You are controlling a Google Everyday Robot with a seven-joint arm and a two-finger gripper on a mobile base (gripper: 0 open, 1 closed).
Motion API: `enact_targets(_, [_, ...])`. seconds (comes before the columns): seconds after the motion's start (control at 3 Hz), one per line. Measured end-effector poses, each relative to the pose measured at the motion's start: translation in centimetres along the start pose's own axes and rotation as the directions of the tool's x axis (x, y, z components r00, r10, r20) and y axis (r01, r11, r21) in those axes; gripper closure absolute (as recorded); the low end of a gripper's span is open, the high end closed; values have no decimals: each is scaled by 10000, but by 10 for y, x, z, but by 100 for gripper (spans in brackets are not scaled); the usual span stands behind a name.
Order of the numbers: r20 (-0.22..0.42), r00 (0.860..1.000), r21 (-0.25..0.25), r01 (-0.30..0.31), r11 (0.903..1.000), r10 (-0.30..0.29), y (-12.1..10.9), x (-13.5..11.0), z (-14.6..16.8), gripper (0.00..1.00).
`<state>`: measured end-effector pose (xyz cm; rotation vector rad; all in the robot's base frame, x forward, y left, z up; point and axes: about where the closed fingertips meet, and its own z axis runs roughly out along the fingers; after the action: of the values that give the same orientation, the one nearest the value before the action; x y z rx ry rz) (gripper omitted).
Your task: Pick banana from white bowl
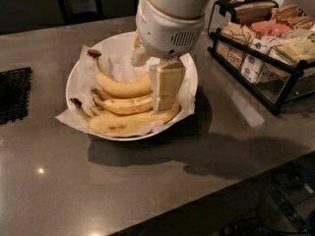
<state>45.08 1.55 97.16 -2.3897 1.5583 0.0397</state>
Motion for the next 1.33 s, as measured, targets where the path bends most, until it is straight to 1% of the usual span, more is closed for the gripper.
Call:
enact_targets(0.33, [59, 9999, 21, -161, 9999, 160, 0, 4, 5, 33])
enact_targets(1.0, [100, 9987, -176, -495, 9986, 496, 7, 13, 18, 33])
enact_targets(1.33, [99, 9987, -182, -503, 9986, 505, 7, 13, 18, 36])
